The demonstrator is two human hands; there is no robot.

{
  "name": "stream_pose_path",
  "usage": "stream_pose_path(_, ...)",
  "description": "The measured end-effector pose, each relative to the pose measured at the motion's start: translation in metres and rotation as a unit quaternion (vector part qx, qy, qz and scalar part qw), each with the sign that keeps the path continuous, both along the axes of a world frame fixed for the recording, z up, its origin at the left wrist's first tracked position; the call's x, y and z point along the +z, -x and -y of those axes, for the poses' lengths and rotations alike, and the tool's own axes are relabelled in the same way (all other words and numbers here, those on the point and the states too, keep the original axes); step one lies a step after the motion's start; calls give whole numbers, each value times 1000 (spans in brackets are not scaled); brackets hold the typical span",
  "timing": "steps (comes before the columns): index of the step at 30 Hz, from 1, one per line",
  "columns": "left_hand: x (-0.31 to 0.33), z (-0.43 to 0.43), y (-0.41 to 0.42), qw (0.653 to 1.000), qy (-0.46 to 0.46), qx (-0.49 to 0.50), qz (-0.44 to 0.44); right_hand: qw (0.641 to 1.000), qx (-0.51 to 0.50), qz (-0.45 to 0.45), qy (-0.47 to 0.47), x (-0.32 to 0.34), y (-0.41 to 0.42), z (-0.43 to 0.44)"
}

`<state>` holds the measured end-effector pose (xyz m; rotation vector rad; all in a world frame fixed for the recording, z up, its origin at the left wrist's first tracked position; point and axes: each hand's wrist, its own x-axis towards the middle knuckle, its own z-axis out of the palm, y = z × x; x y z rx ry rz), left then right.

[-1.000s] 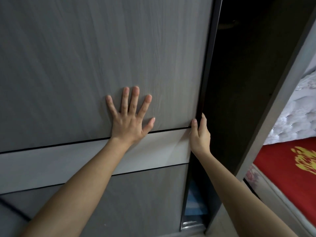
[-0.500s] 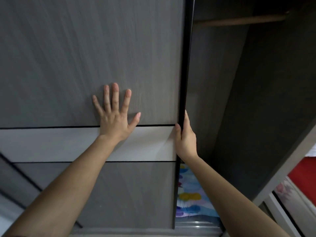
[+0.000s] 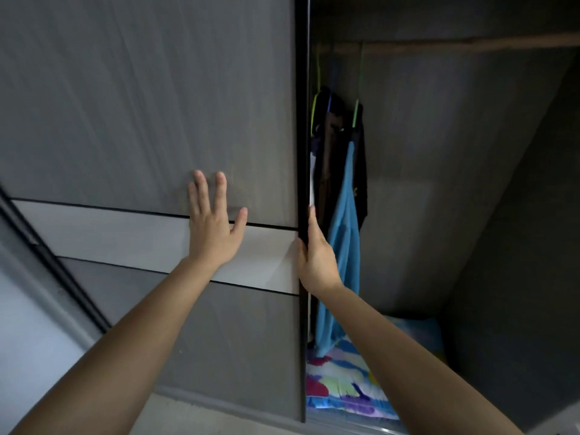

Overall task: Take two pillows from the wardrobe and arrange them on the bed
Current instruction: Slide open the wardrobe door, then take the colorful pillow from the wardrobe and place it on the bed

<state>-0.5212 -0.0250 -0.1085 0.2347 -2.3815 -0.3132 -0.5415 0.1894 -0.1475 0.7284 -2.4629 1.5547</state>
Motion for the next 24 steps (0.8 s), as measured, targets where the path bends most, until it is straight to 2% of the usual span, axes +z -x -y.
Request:
stream_pose_path(3, -7, 15, -8, 998, -48, -6, 31, 998, 43, -3, -47, 1, 3, 19)
stream_pose_path(7, -15, 31, -12, 995, -80, -8, 57, 990, 104, 50, -78, -5, 6, 40)
stream_pose_path(10, -16, 48, -13, 992, -100, -4, 73, 983, 137, 58, -105, -8, 6, 55)
stream_pose_path(16, -11, 63, -18, 990, -102, 0, 99, 982, 142, 78, -102, -6, 8, 68)
stream_pose_path(19, -8, 48, -21, 990, -121, 27, 61, 981, 140, 57, -124, -7, 11, 58)
stream_pose_path(20, -7, 40, -21, 993, -104, 35, 31, 981, 137, 42, -134, -8, 12, 52)
stream_pose_path(22, -4, 20, -23, 999, -1, 28, -26, 980, 126, 7, -152, -8, 15, 37)
stream_pose_path(24, -3, -6, -18, 992, 104, -25, -61, 980, 97, -31, -172, -11, 21, 15)
